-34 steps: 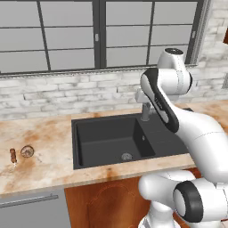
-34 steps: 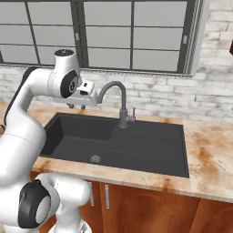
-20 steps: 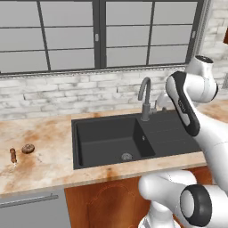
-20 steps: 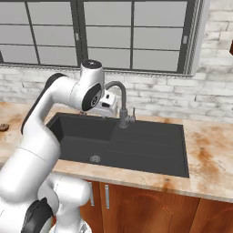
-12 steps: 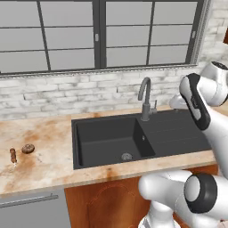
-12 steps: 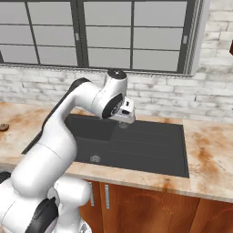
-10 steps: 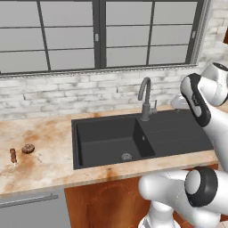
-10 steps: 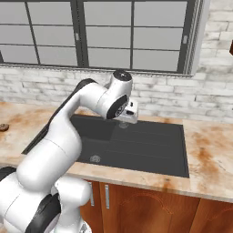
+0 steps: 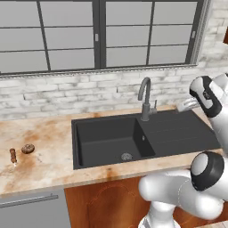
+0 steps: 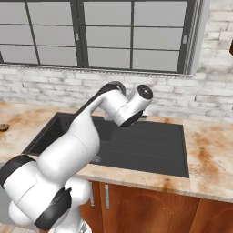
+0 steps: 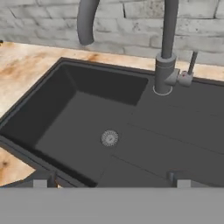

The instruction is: Turn on the sink faucet. Then move the mushroom from the counter to the sink. Turn off the sink. Move the vegetable from the sink to the pot next to the stove. Finally move the pot to the front center burner.

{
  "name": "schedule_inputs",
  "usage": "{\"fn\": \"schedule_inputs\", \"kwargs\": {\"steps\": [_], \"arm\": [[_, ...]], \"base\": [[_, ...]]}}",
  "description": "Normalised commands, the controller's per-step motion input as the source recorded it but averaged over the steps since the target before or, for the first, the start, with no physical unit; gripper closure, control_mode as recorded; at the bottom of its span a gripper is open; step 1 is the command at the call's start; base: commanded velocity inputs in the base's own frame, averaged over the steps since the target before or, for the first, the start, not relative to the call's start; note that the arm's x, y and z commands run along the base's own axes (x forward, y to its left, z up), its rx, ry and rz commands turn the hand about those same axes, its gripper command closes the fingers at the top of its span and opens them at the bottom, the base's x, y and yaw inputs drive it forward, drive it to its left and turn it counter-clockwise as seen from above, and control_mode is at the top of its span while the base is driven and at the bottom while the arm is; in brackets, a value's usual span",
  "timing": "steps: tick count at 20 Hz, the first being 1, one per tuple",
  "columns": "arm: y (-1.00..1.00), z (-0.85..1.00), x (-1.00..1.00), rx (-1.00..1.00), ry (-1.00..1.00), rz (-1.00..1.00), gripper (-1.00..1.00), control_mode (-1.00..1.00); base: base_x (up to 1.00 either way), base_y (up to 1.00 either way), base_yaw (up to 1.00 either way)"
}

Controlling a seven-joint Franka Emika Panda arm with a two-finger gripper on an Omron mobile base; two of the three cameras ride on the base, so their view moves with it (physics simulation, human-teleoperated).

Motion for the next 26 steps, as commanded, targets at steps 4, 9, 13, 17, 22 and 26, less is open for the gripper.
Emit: {"fn": "schedule_inputs", "kwargs": {"steps": [4,9,13,17,22,26], "arm": [[-0.01,-0.19,0.27,0.08,-0.17,0.33,-1.0,-1.0],[-0.07,-0.1,0.47,0.09,-0.23,0.28,-1.0,-1.0],[-0.12,-0.1,0.55,0.07,-0.24,0.25,-1.0,-1.0],[-0.17,-0.12,0.6,0.05,-0.19,0.21,-1.0,-1.0],[-0.12,-0.16,0.58,0.04,-0.11,0.15,-1.0,-1.0],[-0.05,-0.17,0.54,0.02,-0.04,0.08,-1.0,-1.0]], "base": [[0.0,0.0,0.0],[0.0,0.0,0.0],[0.0,0.0,0.0],[0.0,0.0,0.0],[0.0,0.0,0.0],[0.0,0.0,0.0]]}}
